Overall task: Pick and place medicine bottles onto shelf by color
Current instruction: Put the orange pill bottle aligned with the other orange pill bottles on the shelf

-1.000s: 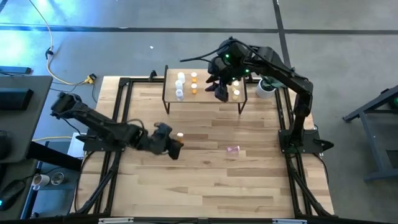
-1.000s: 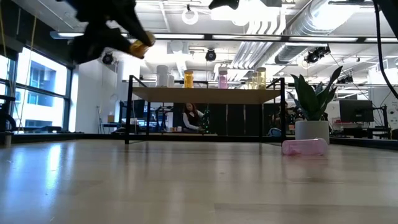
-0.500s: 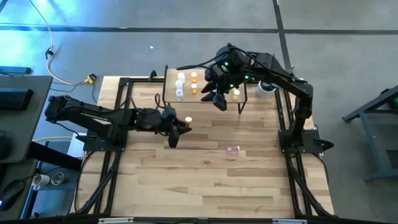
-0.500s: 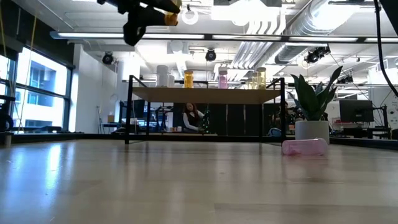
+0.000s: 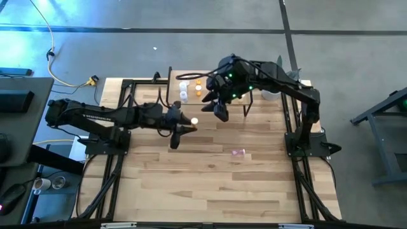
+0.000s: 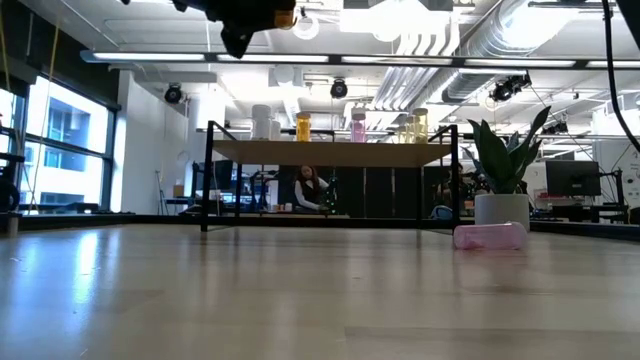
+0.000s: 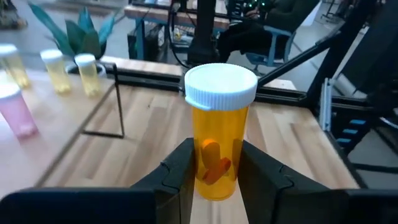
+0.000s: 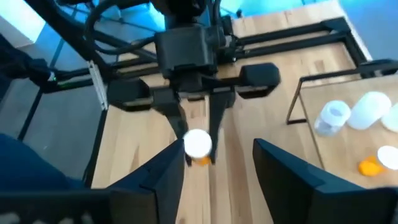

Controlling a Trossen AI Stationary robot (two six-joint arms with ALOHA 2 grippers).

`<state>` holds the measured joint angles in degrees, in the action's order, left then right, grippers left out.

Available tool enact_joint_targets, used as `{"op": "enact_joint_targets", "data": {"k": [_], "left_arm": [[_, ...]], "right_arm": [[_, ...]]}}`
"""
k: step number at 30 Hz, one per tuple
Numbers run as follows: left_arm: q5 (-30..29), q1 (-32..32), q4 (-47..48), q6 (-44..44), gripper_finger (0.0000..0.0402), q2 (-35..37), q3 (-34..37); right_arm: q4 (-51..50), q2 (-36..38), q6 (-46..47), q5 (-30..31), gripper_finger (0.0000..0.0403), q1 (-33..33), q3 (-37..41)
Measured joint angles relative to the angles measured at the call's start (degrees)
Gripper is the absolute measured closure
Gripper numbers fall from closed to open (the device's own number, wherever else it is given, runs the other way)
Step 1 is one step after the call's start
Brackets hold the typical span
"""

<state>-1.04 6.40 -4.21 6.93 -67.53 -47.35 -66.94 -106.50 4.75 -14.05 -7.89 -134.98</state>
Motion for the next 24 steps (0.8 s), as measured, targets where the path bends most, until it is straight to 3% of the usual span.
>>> {"op": "enact_joint_targets", "data": {"k": [10,19,24], "left_arm": [[0.0,0.7,-3.8,-7.6,0.0311,0.0,-0.1],[0.0,0.7,2.1,-11.7,0.0311,-0.1,-6.2],[-0.5,0.7,4.1,-12.1,0.0311,-0.1,-8.4]], "right_arm": [[6.2,-0.1,0.7,4.9,0.0187,5.2,1.9],[8.2,-0.9,-0.8,13.0,0.0187,8.0,3.2],[7.8,-1.5,-0.6,13.6,0.0187,8.1,3.2]]}}
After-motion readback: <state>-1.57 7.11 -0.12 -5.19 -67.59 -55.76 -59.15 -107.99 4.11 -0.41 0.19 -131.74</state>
